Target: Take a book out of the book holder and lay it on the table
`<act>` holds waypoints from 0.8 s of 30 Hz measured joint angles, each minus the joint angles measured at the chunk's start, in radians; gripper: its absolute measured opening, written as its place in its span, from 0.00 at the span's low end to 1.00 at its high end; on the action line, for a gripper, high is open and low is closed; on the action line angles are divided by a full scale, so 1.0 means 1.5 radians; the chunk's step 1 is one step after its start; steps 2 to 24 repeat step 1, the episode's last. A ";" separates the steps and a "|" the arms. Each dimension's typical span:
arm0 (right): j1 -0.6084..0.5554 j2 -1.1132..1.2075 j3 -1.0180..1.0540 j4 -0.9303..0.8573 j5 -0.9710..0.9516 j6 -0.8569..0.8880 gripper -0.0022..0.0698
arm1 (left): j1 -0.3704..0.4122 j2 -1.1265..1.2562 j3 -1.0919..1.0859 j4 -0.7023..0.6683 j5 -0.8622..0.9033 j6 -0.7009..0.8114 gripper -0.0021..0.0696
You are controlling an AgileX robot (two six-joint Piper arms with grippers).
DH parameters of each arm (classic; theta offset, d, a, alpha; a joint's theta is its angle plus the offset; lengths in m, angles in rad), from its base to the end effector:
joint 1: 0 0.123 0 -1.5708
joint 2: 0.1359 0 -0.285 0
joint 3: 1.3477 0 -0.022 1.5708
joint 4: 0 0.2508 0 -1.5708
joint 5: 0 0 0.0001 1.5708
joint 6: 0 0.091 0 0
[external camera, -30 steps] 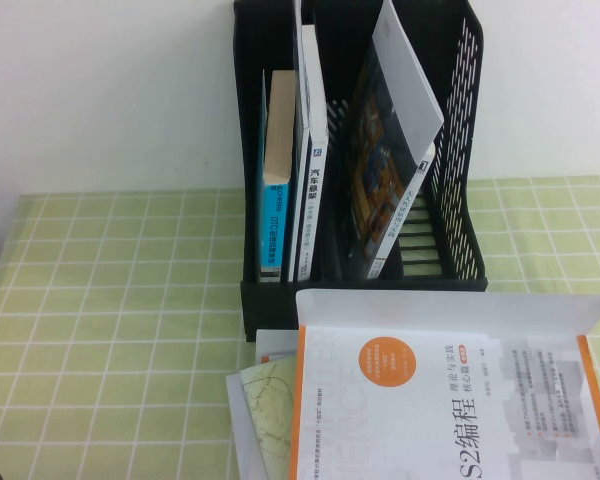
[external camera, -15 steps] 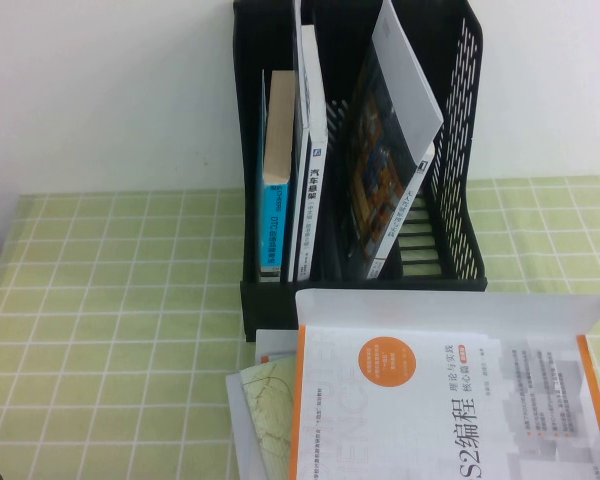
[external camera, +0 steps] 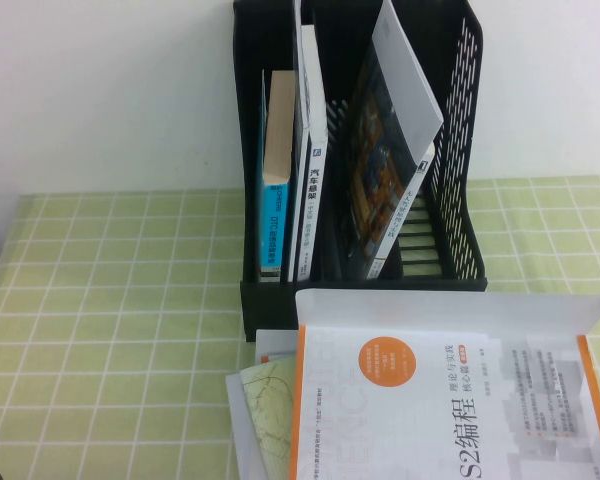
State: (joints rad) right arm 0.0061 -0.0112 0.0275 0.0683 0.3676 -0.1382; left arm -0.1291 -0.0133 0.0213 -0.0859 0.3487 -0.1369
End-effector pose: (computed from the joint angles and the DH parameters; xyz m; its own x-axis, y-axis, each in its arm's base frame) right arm 0.0528 0.0026 0.1715 -0.2886 -0.0761 -0.9544 -0.0512 0.9966 -0.0640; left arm 0.0523 -0.0095 0.1754 -0.2905 -0.1799 -0.9398 0.0963 0.9717 -0.2158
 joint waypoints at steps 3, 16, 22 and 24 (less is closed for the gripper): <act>0.000 0.000 0.000 -0.002 0.000 -0.003 0.03 | 0.000 0.000 0.000 0.000 0.000 0.000 0.03; 0.000 0.000 0.000 -0.002 0.000 -0.003 0.03 | 0.000 0.000 0.000 0.000 0.000 0.000 0.03; 0.000 0.000 0.000 -0.002 0.000 -0.003 0.03 | 0.000 0.000 0.000 0.000 0.000 0.000 0.03; 0.000 0.000 0.000 -0.002 0.000 -0.003 0.03 | 0.000 0.000 0.000 0.000 0.000 0.000 0.03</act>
